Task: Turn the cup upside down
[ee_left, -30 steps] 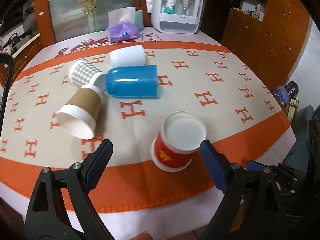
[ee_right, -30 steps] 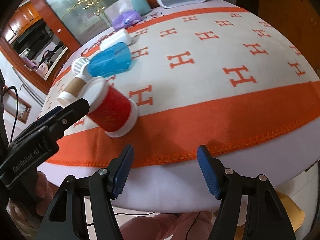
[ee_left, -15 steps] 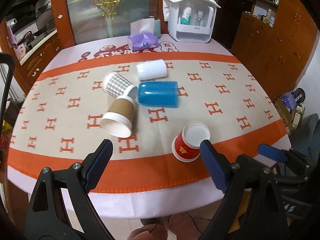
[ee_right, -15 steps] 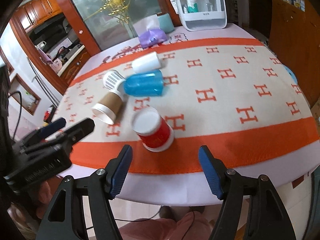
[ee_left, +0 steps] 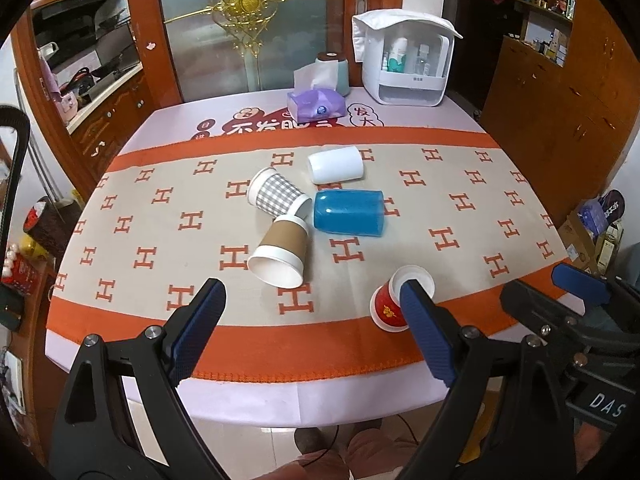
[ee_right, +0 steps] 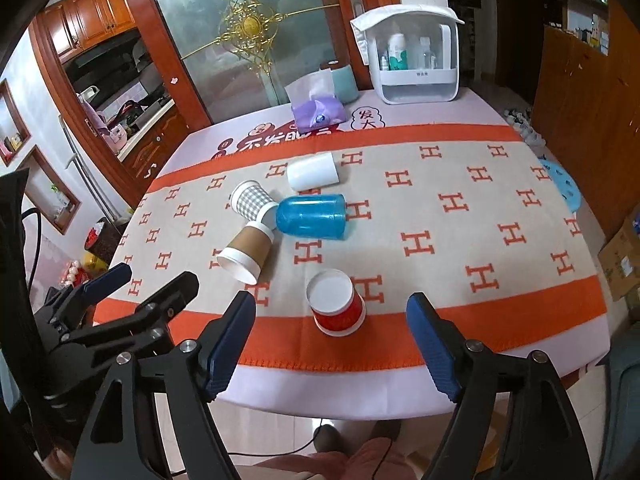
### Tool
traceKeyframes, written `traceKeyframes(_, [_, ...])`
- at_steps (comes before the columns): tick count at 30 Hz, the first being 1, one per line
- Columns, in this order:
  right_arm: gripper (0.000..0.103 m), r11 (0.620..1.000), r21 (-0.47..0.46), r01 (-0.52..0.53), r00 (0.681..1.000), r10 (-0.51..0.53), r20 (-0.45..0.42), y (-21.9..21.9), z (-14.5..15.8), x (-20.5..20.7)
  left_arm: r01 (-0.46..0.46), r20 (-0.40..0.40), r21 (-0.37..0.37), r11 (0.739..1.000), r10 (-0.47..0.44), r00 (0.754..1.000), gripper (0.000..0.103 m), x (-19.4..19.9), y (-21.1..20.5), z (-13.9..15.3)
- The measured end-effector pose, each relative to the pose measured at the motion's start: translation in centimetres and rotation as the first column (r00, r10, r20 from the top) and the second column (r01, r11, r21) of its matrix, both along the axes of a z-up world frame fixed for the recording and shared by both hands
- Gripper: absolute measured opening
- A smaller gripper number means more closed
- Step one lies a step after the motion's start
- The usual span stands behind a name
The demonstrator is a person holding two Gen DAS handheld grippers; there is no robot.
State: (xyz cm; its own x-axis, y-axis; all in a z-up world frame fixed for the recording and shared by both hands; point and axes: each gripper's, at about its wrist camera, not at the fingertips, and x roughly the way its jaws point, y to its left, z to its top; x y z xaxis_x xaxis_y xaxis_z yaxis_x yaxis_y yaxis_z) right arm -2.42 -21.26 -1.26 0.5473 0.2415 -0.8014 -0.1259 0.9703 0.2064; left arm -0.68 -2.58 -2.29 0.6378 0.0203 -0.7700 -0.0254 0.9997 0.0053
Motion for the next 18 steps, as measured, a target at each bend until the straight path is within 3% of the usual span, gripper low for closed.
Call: traceKeyframes(18, [0.079,1.000,-0.019,-0.006,1.000,0.006,0.014,0.71,0.47,0.74,-0.017,0.000,-0.012,1.000,0.017,1.000,0.087,0.66,0.26,0.11])
